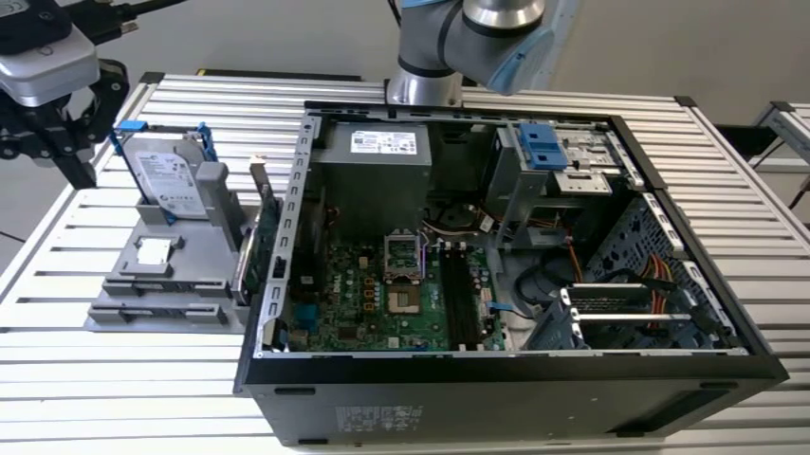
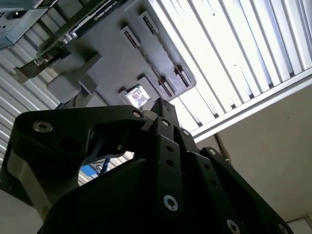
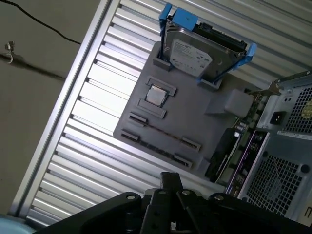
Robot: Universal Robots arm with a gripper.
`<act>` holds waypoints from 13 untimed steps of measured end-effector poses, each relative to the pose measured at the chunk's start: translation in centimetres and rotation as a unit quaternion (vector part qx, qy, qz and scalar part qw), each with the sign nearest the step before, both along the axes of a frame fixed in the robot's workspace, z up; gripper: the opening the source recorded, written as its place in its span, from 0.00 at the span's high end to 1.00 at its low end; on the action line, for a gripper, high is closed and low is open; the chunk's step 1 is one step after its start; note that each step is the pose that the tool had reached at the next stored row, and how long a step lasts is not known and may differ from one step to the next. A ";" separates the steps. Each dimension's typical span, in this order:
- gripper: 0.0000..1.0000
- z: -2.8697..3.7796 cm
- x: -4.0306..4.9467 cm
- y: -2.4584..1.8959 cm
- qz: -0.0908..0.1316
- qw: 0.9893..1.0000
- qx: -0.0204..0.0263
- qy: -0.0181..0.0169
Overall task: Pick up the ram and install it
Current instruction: 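Pick up the ram and move it above insertion slot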
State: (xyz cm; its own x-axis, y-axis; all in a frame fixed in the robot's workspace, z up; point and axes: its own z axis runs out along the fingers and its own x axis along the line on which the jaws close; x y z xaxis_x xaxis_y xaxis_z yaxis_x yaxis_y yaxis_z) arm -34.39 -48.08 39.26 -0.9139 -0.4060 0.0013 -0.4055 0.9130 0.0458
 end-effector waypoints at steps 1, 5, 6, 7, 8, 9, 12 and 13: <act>1.00 0.00 0.00 0.00 0.003 1.000 0.000 0.000; 1.00 0.00 0.00 0.00 0.018 1.000 0.000 0.000; 1.00 0.00 0.00 0.00 0.022 1.000 0.000 0.000; 1.00 0.00 0.00 0.00 0.025 1.000 0.000 0.000; 1.00 0.00 0.00 0.00 0.029 1.000 0.000 0.000; 1.00 0.00 0.00 0.00 0.033 0.999 0.000 0.000; 1.00 0.00 0.00 0.00 0.045 0.999 0.000 0.000; 1.00 0.00 0.00 0.00 0.049 0.999 0.000 0.000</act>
